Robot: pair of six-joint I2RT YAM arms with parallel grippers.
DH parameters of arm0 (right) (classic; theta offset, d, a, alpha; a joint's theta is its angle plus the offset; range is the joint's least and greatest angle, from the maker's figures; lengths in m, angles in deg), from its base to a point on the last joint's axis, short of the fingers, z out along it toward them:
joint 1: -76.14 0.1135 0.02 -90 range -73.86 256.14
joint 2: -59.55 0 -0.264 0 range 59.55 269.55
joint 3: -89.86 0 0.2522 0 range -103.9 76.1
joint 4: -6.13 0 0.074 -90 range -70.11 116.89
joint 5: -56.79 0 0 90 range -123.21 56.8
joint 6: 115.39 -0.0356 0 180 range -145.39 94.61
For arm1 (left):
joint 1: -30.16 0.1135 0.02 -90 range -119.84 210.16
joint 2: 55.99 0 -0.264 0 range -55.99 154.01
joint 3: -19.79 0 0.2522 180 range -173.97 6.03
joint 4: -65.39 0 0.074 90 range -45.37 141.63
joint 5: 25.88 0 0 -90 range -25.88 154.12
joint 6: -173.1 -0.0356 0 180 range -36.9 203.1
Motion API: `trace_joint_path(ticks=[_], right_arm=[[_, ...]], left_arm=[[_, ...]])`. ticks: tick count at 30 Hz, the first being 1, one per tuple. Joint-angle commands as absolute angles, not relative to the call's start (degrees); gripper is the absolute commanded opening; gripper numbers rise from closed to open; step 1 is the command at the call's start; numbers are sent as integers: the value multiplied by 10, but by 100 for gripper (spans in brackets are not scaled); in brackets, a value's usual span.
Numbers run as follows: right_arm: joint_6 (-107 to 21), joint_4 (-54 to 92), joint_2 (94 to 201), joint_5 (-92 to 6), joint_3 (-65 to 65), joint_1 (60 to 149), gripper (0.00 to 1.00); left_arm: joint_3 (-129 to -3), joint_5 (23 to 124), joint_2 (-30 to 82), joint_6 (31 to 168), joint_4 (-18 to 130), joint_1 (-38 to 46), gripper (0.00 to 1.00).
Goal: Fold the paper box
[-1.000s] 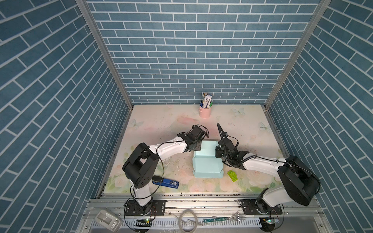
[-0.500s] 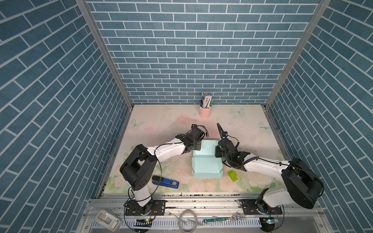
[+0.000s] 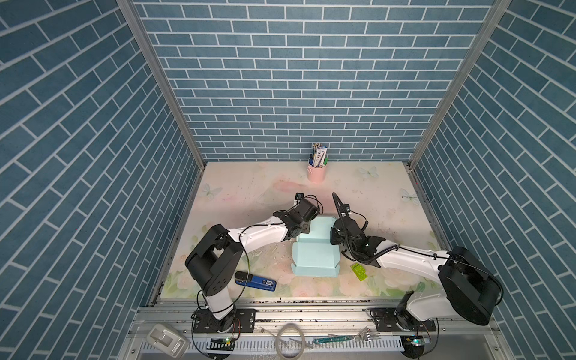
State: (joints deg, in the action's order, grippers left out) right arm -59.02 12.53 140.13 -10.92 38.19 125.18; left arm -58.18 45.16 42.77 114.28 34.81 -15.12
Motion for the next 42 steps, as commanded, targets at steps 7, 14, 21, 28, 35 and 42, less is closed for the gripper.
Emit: trace_joint_path(ticks=[7, 14, 21, 28, 35, 42], right_arm=[[-611, 104, 1375, -48, 388, 1260, 0], [-624, 94, 1386, -58, 392, 1260, 0], [-625, 94, 1386, -62, 396, 1260, 0], [-628, 97, 1393, -69, 393, 1260, 0], [-633, 105, 1396, -84, 388, 1261, 0], [-629, 184, 1415, -138, 342, 1258, 0]], left_arm=[[-573, 325, 431, 1160, 319, -165, 0], [-551, 374, 398, 1162, 357, -165, 30], [-503, 468, 332, 1144, 433, -164, 61], [-473, 546, 300, 1142, 458, -158, 70], [-468, 552, 278, 1149, 404, -151, 69], [-500, 582, 281, 1143, 325, -123, 69]])
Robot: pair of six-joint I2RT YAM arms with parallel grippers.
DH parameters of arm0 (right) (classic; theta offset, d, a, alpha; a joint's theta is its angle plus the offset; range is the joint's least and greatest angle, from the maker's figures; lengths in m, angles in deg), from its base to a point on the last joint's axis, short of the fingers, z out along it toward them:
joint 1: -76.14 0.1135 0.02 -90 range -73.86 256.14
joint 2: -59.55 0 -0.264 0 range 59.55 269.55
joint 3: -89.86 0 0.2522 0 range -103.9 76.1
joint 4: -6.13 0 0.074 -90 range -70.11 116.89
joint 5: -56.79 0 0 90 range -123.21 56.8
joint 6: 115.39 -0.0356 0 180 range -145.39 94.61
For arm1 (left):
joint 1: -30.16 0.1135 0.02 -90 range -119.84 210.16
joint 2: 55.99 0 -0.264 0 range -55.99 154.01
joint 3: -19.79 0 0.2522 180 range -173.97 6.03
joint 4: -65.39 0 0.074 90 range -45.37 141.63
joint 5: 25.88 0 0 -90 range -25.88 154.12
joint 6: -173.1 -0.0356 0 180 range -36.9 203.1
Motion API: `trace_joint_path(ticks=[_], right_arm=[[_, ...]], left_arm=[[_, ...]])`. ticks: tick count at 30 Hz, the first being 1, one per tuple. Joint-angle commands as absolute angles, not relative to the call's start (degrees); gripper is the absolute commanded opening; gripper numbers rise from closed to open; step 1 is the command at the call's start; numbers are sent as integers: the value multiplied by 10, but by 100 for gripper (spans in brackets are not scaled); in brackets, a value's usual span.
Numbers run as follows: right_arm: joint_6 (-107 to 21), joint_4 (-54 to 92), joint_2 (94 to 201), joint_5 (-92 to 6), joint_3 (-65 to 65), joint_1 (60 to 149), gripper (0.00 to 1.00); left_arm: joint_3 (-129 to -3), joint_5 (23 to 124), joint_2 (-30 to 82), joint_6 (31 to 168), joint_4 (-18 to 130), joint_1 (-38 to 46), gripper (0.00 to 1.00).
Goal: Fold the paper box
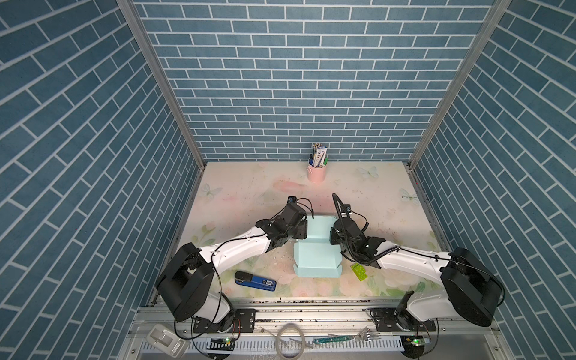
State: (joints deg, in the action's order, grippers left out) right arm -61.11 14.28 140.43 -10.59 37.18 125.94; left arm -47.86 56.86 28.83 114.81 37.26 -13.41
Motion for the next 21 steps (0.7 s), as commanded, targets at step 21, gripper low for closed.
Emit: trace_joint_path(ticks=[21], right_arm=[[-422, 477, 1577, -420, 110, 1156, 0]], left_arm=[[-608, 582, 346, 1011, 242, -102, 71]])
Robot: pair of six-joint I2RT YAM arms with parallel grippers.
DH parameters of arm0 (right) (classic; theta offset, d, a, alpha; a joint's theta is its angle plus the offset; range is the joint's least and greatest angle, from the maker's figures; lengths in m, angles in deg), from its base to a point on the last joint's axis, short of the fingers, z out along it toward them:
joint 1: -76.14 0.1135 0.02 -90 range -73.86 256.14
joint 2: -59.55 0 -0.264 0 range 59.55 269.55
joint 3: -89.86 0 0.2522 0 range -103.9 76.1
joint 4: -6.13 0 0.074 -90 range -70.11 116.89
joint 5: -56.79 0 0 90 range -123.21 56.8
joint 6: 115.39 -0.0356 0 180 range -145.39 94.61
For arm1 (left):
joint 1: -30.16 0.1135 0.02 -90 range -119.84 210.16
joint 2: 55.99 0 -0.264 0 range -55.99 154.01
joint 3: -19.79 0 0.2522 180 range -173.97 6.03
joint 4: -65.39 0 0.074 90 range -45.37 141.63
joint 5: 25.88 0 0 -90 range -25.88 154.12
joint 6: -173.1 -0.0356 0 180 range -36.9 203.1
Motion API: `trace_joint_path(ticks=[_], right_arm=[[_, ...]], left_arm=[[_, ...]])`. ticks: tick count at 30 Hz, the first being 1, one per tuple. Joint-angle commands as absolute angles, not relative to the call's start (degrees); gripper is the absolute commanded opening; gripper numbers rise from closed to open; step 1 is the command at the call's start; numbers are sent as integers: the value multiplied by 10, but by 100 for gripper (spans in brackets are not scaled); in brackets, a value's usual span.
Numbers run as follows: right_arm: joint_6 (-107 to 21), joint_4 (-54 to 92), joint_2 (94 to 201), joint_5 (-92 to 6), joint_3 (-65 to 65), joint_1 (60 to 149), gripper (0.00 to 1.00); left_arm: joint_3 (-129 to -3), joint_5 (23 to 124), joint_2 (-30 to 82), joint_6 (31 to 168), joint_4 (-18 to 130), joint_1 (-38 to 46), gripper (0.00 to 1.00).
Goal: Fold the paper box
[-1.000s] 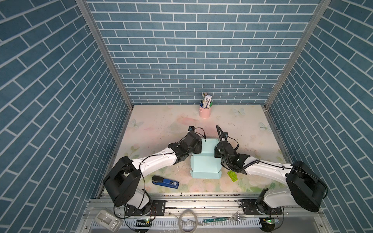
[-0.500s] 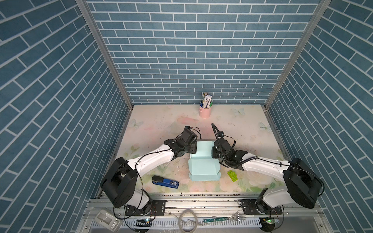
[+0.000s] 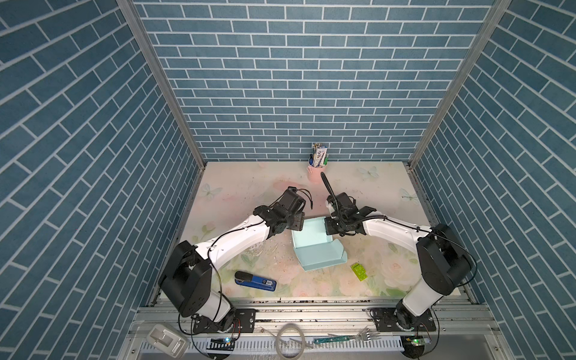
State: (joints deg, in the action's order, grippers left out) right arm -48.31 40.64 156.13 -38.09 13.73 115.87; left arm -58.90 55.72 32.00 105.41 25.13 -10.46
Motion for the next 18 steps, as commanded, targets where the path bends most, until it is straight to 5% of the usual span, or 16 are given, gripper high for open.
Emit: trace_joint_path(ticks=[1, 18], right_arm=[[-413, 484, 1581, -424, 104, 1154, 0], [-336, 522, 1629, -449, 62, 1137, 0]], left_arm=[[-611, 590, 352, 999, 245, -101, 71], [-606, 622, 405, 880, 275, -120, 57]])
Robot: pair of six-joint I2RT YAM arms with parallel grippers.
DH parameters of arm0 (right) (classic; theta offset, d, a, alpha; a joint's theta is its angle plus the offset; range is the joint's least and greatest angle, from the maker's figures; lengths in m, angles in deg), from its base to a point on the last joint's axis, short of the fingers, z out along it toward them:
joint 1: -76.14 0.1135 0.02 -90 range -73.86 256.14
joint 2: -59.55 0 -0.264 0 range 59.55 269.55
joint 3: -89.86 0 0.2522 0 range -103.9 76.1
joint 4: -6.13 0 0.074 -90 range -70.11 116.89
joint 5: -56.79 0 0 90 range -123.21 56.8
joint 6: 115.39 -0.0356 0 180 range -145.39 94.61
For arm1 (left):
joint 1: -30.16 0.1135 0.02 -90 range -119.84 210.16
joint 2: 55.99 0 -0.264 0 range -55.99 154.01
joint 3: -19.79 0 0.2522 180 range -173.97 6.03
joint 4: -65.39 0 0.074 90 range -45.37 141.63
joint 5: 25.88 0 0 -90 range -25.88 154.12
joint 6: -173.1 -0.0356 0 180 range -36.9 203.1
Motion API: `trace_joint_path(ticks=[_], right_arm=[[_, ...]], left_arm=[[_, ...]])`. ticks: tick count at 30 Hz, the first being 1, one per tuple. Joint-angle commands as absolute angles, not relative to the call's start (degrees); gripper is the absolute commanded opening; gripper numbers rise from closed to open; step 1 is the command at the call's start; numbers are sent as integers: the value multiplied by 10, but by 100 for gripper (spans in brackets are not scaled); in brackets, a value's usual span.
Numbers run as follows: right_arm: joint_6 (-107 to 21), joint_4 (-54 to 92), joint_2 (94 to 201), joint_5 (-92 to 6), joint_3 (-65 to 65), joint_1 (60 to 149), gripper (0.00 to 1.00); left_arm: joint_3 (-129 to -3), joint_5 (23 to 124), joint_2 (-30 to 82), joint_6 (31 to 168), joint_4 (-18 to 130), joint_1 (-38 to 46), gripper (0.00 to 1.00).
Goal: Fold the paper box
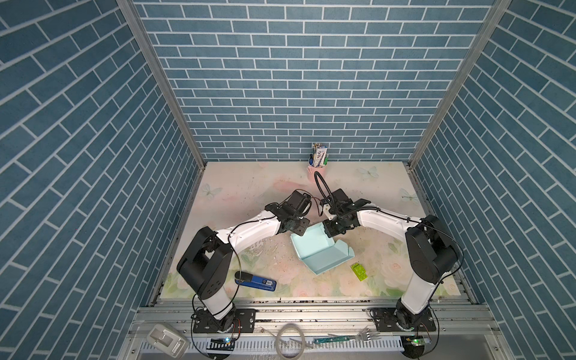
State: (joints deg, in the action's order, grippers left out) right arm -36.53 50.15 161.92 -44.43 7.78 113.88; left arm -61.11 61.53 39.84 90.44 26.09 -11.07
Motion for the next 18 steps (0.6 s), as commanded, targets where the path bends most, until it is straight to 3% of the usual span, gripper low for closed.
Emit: trace_joint_path(ticks=[1, 18], right_arm=[[-333, 524, 1630, -446, 61, 1137, 0], [-324, 506, 1626, -437, 70, 1137, 0]], left_arm=[[-601, 621, 405, 877, 281, -124, 55], [-545, 621, 408, 860, 321, -142, 41]])
